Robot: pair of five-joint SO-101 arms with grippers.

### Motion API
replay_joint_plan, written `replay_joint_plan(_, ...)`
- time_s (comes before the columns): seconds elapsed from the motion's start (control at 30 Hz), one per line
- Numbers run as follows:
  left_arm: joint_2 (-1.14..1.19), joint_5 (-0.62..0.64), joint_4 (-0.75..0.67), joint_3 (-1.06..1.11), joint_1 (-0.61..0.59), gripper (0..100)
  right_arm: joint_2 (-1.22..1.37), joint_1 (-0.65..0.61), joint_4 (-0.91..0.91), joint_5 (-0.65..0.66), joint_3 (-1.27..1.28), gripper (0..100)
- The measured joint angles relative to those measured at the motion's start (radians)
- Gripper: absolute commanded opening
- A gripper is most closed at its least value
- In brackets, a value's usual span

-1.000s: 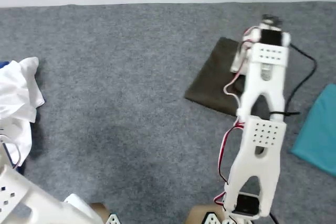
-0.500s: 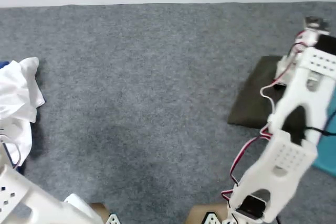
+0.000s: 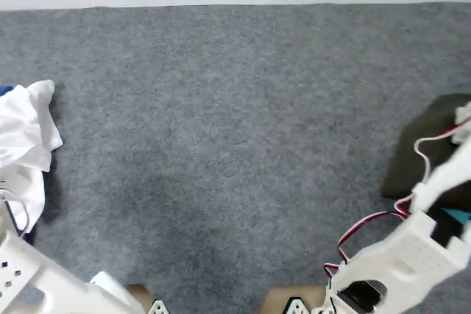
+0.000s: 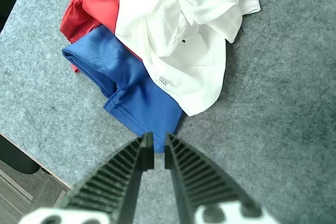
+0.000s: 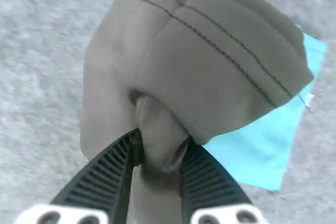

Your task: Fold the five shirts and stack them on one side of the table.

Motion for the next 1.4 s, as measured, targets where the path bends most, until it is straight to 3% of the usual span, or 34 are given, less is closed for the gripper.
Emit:
replay_joint_plan(0.5,0.000,-0.025,0.000,0.000,0.000,5,-0.069,-0.044,-0.009,0.101,0.000,0.8)
replay_joint_plan(0.87,0.000,-0.025,0.000,0.000,0.000,5,0.296,0.247,-0.227,0.307,-0.002,0.8)
replay_joint_plan(1.1,0.000,-0.025,0.000,0.000,0.000,5,0.341,0.322,-0.293,0.379,-0.002,0.9)
replay_joint_plan(1.17,0.000,-0.025,0.000,0.000,0.000,5,0.341,0.333,-0.318,0.393,-0.002,4.2)
replay_joint_plan(1.3,0.000,-0.025,0.000,0.000,0.000,5,0.341,0.341,-0.316,0.428,-0.002,21.3)
replay_joint_plan(1.4,0.000,-0.025,0.000,0.000,0.000,5,0.341,0.344,-0.273,0.423,-0.009,25.0)
